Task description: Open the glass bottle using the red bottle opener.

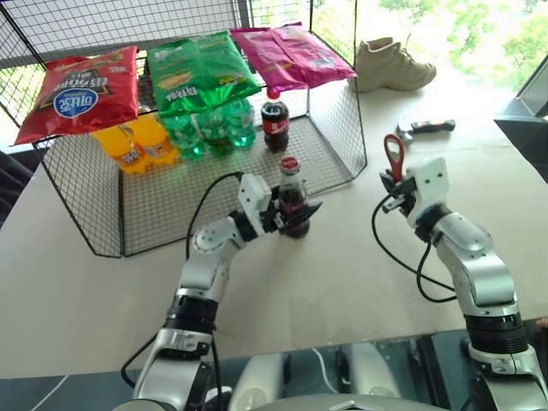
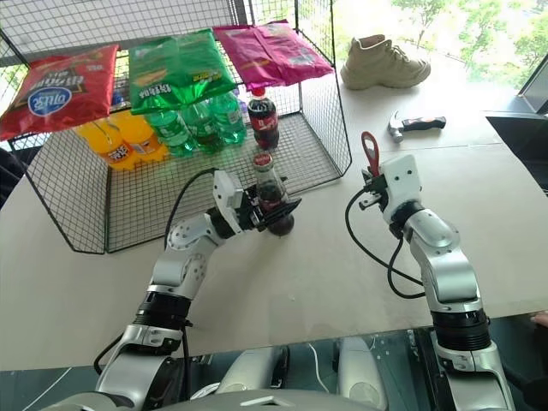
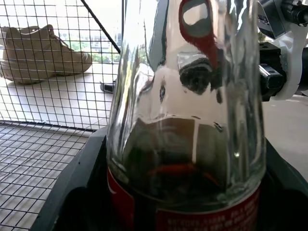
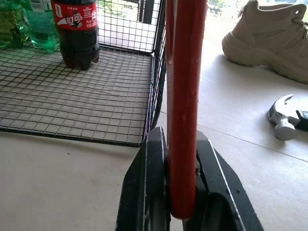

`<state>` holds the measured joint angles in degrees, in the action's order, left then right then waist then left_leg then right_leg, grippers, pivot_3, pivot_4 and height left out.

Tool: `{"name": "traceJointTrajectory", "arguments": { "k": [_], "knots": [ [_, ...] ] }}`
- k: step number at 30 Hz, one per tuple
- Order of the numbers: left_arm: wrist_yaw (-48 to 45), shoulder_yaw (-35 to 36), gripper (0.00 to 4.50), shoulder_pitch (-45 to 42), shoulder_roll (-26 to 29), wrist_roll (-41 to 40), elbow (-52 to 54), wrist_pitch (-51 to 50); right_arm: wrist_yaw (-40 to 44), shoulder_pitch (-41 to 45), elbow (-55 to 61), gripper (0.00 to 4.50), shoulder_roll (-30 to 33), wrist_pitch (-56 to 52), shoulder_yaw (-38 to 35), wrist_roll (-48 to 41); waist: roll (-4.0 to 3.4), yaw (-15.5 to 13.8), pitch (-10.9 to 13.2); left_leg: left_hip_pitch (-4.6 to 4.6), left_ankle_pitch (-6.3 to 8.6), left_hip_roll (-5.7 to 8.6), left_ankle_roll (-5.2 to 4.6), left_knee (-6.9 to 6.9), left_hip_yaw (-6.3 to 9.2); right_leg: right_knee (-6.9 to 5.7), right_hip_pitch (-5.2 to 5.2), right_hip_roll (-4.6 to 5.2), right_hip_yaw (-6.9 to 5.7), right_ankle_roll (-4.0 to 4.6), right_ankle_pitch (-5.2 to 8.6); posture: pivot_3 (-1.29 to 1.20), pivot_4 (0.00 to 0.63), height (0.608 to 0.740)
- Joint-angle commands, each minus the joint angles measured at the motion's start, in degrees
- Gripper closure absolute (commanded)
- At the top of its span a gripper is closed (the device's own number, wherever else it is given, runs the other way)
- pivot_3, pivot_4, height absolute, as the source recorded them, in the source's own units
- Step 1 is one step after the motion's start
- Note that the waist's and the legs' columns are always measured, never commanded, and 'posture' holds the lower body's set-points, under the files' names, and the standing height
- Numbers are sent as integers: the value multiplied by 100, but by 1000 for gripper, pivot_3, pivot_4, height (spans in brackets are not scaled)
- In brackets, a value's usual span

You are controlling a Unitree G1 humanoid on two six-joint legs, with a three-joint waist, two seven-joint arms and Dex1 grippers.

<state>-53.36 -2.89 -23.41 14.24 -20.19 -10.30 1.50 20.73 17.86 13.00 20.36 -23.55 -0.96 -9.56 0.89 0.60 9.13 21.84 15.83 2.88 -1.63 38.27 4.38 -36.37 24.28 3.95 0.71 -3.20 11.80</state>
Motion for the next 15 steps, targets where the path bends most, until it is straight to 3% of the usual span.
{"name": "traceJointTrajectory", "arguments": {
  "k": [1,2,15],
  "knots": [
    [-26,-12,289,-40,-13,35,171,281,-24,127,157,4500,-16,151,-113,-26,-1,2,0,-1,0,0,0,0,0,-1,0,0,0,0,0,0,150,740],
    [-28,-8,38,-50,-7,50,165,328,-23,135,151,4500,-25,157,-107,-26,0,2,0,-3,0,-1,0,0,0,-2,-2,0,0,0,0,0,150,740],
    [-68,48,38,-194,18,-154,482,308,-25,176,55,4500,-109,230,-65,11,-1,1,0,-4,0,-1,0,2,0,-5,-3,0,0,0,0,0,150,740]
  ]
}}
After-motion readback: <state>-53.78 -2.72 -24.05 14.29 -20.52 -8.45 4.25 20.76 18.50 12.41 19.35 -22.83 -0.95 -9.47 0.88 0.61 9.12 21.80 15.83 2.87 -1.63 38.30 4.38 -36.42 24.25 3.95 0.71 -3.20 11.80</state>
